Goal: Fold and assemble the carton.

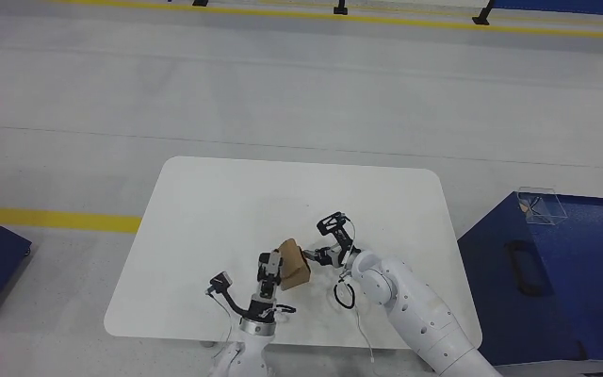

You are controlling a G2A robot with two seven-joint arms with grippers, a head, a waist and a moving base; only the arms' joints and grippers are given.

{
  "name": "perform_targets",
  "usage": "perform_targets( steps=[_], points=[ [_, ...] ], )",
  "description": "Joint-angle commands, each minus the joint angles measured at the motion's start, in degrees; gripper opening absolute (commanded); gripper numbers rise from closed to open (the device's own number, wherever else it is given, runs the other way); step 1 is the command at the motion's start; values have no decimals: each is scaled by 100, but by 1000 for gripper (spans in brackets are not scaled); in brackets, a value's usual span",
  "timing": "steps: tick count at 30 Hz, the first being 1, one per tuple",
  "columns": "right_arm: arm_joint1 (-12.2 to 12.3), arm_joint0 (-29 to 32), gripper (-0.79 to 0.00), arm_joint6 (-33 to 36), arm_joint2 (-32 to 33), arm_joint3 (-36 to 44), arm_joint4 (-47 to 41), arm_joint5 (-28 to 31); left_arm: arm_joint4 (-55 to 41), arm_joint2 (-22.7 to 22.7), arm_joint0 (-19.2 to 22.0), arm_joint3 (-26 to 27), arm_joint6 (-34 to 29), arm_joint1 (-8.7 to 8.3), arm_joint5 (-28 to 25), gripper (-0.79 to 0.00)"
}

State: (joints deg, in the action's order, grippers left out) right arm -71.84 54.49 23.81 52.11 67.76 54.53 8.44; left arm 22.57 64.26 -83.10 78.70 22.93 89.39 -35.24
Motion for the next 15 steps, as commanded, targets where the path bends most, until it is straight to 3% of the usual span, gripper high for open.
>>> perform_targets(
  steps=[1,3,5,8,12,15],
  points=[
    [2,25,0,-32,13,13,-15,24,112,143,-109,298,-394,-50,528,0],
    [33,73,0,-252,154,75,94,-51,216,258,-204,701,-960,-95,1377,0],
    [70,180,0,-451,270,218,423,-402,63,369,-268,1157,-1940,-138,2585,0],
    [115,430,0,-460,426,616,638,-754,48,675,-308,1981,-3171,-230,3862,0],
    [192,753,0,-198,694,1104,681,-820,795,766,-315,2753,-4208,-330,4955,0],
    [223,953,0,-108,844,1363,625,-810,1113,757,-287,3114,-5052,-393,5384,0]
  ],
)
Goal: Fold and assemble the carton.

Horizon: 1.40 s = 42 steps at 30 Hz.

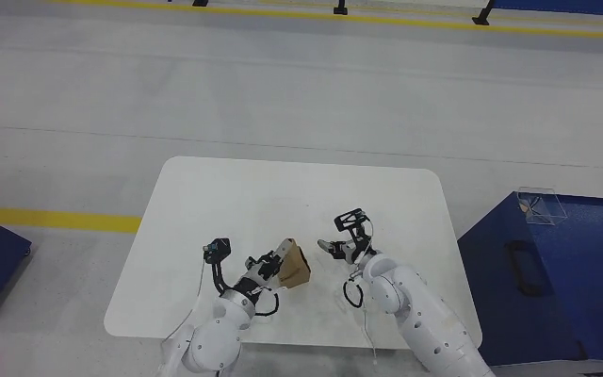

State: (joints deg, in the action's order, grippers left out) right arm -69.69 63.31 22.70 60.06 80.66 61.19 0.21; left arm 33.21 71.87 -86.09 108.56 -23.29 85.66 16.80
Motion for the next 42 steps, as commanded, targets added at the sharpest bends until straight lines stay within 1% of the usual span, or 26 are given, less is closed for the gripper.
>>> perform_targets(
  steps=[1,3,11,12,13,14,15,17,18,19,21,23,24,26,27,31,32,34,37,38,39,40,41,42],
  points=[
    [17,131,0,68,86,111,-60,20,71,3,20,173,-507,-27,202,0],
    [28,203,0,-10,136,225,36,-21,71,3,20,173,-507,-27,202,0],
    [28,203,0,-10,136,225,36,-21,71,3,20,173,-507,-27,202,0],
    [27,215,0,-3,134,227,11,-2,35,-4,12,137,-556,-27,215,0],
    [25,235,0,63,142,220,-74,43,-58,-4,31,29,-755,-32,297,0],
    [24,227,0,115,179,245,-169,92,-68,80,188,-147,-1092,-49,517,0],
    [20,236,0,126,209,262,-291,138,9,211,420,-271,-1286,-63,881,0],
    [9,229,0,288,291,264,-721,276,22,306,864,-535,-1879,-80,1606,0],
    [7,210,0,329,332,264,-831,311,162,303,1084,-675,-2178,-100,1820,0],
    [5,198,0,329,363,257,-891,311,345,272,1254,-760,-2352,-121,1887,0],
    [-10,173,0,307,401,223,-1058,284,634,145,1439,-959,-2531,-141,2071,0],
    [-27,122,0,204,421,161,-1139,271,842,-43,1570,-1045,-2529,-136,2258,0],
    [-35,108,0,196,434,119,-1222,247,878,-140,1590,-1057,-2544,-131,2287,-12],
    [-35,108,0,196,434,119,-1222,247,851,-217,1603,-1038,-2556,-126,2347,-120],
    [-35,108,0,196,434,119,-1222,247,839,-231,1601,-1031,-2542,-127,2364,-129],
    [-35,108,0,196,434,119,-1222,247,724,-248,1598,-1103,-2514,-133,2326,-154],
    [-35,108,0,196,434,119,-1222,247,649,-245,1602,-1119,-2502,-131,2293,-86],
    [-35,108,0,196,434,119,-1222,247,570,-259,1591,-1162,-2417,-130,2241,-68],
    [-35,108,0,196,434,119,-1222,247,382,-270,1589,-1233,-2329,-121,2213,-114],
    [-35,108,0,196,434,119,-1222,247,290,-264,1592,-1262,-2288,-115,2201,-157],
    [-36,120,0,180,433,122,-1226,250,210,-261,1597,-1304,-2253,-112,2179,-179],
    [-39,158,0,150,418,127,-1218,261,118,-252,1605,-1352,-2227,-108,2151,-188],
    [-41,172,0,142,395,127,-1169,273,25,-239,1619,-1397,-2201,-105,2110,-166],
    [-44,172,0,142,376,109,-1113,260,-86,-216,1627,-1440,-2169,-102,2057,-163]
  ],
)
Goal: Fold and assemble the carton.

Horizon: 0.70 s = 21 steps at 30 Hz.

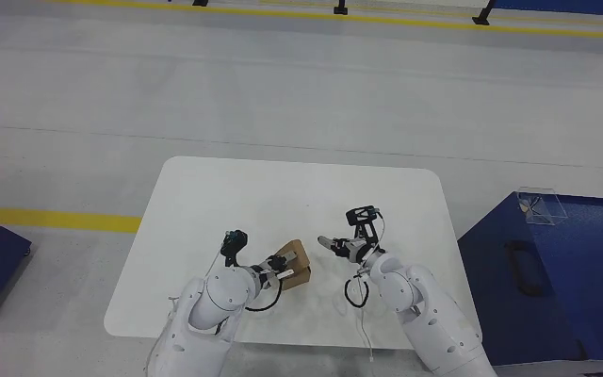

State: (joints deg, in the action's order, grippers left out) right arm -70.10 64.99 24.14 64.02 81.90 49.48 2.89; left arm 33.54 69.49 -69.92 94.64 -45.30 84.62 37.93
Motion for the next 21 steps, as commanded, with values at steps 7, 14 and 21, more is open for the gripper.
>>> perform_targets(
  steps=[7,14,21],
  points=[
    [-55,-53,0,8,-124,-123,-18,-23,-624,195,40,-328,248,-15,-591,-289],
    [-98,-57,0,-18,-218,-75,-83,33,-946,316,-47,-472,395,-55,-1113,-311],
    [-136,-45,0,-161,-236,-27,-121,-61,-1012,312,-171,-403,430,-100,-1234,-332]
  ],
)
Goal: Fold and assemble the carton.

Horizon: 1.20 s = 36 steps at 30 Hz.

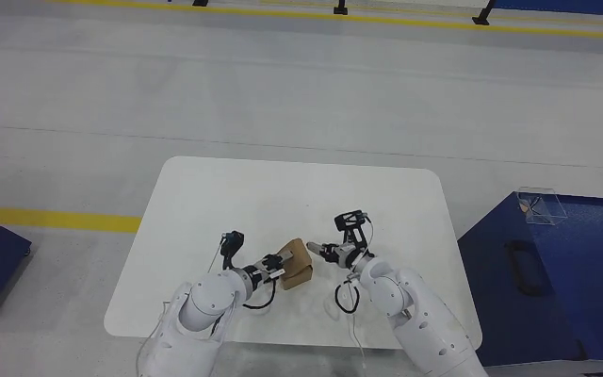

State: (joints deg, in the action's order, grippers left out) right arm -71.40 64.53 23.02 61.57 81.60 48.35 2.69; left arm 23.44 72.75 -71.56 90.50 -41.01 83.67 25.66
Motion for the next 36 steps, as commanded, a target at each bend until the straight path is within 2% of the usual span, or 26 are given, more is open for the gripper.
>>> perform_targets(
  steps=[1,4,6,10,19,23,36],
  points=[
    [-10,-1,0,-97,22,11,-1,-93,-8,-24,-19,18,8,-10,-18,-332],
    [-19,1,0,-140,54,31,-2,-158,-25,-80,-39,38,35,-20,-21,-339],
    [-21,10,0,-110,74,40,-13,-164,-25,-128,-32,20,25,-26,-3,-403],
    [-33,32,0,-61,30,34,83,-188,-46,-208,20,-59,36,-34,17,-413],
    [-99,-69,0,-110,-73,-185,110,-300,-125,-258,58,-78,48,-71,-2,-413],
    [-126,-119,0,-427,-24,-305,228,-579,-158,-276,69,-85,51,-88,-3,-413],
    [-208,-149,0,-332,-243,-400,444,-527,-228,-391,113,-107,120,-132,17,-406]
  ],
)
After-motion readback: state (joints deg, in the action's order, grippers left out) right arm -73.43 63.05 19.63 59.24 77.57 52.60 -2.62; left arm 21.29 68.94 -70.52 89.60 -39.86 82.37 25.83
